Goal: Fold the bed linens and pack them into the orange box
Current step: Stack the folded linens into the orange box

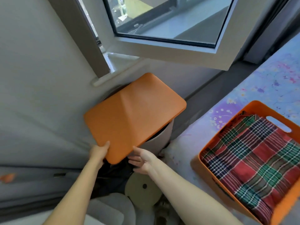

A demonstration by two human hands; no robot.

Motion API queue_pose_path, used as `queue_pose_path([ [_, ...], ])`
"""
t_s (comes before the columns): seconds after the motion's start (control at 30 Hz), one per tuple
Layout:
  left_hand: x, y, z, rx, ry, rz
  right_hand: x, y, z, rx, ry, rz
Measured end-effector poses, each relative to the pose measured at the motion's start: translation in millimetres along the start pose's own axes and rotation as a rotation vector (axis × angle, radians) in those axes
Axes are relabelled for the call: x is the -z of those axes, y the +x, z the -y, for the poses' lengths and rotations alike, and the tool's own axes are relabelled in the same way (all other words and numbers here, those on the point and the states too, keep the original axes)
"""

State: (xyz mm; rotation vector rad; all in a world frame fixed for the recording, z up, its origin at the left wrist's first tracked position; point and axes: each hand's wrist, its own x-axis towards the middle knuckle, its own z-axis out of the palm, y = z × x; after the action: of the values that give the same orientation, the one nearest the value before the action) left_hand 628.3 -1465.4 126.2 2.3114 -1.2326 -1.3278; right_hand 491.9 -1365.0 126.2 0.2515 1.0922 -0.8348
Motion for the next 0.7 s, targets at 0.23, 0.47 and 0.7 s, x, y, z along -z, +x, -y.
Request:
queue_pose_path([
  [0.23, 25, -24, -21, -0.186, 0.345, 0.109, -23, -1, 0, 0.353, 0.3, -0.22],
  [0.47, 40, -51, -74, -0.864, 0.681, -0.327, 37, -86, 16, 0.488, 0.314, -0.187],
  [0.7, -55, -109, -112, -0.94, 0.788, 0.242, 159, -197, 2, 0.544, 0.323, -0.336],
])
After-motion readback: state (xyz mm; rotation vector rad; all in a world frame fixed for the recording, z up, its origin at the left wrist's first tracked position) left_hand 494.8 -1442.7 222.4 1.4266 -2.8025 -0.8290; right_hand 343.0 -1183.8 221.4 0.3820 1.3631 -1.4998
